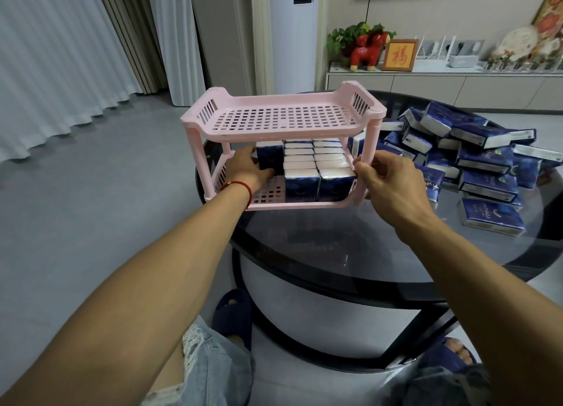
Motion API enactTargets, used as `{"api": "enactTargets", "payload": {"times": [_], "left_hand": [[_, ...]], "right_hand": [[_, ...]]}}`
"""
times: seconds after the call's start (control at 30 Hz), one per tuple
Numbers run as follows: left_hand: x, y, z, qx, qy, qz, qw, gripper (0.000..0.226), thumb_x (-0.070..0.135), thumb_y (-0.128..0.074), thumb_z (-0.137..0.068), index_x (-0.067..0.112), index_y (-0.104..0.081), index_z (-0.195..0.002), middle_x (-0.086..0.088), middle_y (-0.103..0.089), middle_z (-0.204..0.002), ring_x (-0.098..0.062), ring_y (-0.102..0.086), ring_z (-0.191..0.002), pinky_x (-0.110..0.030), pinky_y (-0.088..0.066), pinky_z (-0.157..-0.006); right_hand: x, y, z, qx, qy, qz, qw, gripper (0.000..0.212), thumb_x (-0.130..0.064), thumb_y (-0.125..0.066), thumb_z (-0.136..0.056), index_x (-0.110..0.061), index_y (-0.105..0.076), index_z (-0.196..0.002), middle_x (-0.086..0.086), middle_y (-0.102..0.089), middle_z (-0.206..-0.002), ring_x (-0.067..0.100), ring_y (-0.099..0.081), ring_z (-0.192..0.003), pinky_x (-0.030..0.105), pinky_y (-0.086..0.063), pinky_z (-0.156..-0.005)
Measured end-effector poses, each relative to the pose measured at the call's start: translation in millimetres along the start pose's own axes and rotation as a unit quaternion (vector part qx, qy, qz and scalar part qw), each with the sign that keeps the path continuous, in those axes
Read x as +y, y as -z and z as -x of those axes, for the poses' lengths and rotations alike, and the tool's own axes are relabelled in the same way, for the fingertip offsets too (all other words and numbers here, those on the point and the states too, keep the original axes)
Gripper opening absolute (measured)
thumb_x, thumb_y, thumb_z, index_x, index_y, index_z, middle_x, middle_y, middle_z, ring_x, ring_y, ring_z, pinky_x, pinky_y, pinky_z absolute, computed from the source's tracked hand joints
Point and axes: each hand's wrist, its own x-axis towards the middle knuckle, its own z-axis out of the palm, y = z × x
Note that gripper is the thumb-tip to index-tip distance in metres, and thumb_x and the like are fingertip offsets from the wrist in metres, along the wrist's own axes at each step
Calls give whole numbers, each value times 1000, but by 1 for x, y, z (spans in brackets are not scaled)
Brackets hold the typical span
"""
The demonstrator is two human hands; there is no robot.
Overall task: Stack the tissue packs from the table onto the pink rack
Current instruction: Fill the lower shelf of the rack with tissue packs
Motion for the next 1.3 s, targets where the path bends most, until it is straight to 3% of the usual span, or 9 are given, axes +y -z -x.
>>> {"api": "enactTargets", "payload": {"times": [0.2, 0.37, 0.63, 0.77, 0.87, 0.97, 1.13, 1.23, 1.3], "left_hand": [[8, 7, 17, -4, 25, -36, 999, 51, 22, -73, -91, 8, -53, -136, -11, -62, -135, -28, -59, -120, -28, -43, -85], [16, 16, 47, -23, 11, -101, 995, 19, 14, -65, -92, 9, -62, -110, -15, -68, -114, -34, -65, -108, -33, -52, -87], [19, 29, 102, -8, -91, -250, 964, 27, 16, -61, -90, 6, -63, -115, -16, -61, -118, -35, -60, -111, -40, -51, -90], [25, 34, 123, 47, -148, -253, 955, 22, 16, -59, -92, 7, -71, -107, -13, -68, -111, -30, -62, -105, -40, -52, -89], [37, 33, 131, 70, -194, -213, 955, 18, 19, -59, -93, 15, -73, -103, -5, -73, -103, -26, -65, -97, -38, -54, -84], [44, 24, 138, 54, -213, -162, 962, 19, 22, -62, -92, 22, -75, -105, 2, -75, -99, -22, -68, -93, -37, -55, -84], [54, -2, 146, -39, -221, -89, 970, 20, 17, -66, -87, 23, -77, -102, 5, -76, -91, -16, -69, -83, -36, -57, -85], [61, -18, 150, -107, -217, -47, 969, 27, 15, -66, -88, 23, -75, -112, 9, -74, -96, -7, -66, -81, -21, -55, -84], [69, -26, 155, -137, -208, -3, 968, 32, 18, -67, -90, 22, -71, -122, 9, -73, -106, -3, -67, -82, -3, -47, -75]], "right_hand": [[0, 0, 2, 7, 2, 1, 1000, 9, -32, -62, -101, -27, -69, -101, -9, -72, -89, 18, -71, -86, 52, -60, -84], [1, -2, 6, 9, 3, 11, 1000, 14, -32, -60, -102, -21, -69, -104, -6, -71, -87, 18, -69, -84, 49, -59, -84], [4, 1, 9, -20, 0, 17, 1000, 25, -29, -62, -100, -19, -66, -123, -8, -68, -98, 8, -68, -86, 31, -57, -76], [18, 18, 0, 6, -20, 119, 993, 42, -16, -64, -90, -15, -62, -132, 2, -67, -124, 23, -62, -115, 44, -53, -98], [46, 38, -8, 42, -18, 349, 936, 46, -18, -61, -90, -16, -57, -136, 7, -54, -144, 33, -40, -135, 52, -40, -104], [71, 49, -9, 9, -23, 425, 905, 28, -28, -59, -94, -24, -64, -121, 3, -62, -132, 32, -45, -127, 52, -39, -96], [73, 54, 3, 20, 32, 363, 931, 15, -38, -66, -95, -27, -72, -102, 4, -73, -97, 30, -65, -93, 43, -48, -78], [50, 70, 17, 12, -25, 155, 988, 23, -35, -57, -103, -20, -74, -106, 4, -73, -93, 21, -67, -81, 44, -57, -73], [30, 86, 31, -61, -91, -10, 994, 28, -32, -52, -106, -15, -72, -113, 6, -76, -100, 23, -72, -90, 45, -60, -85]]}}
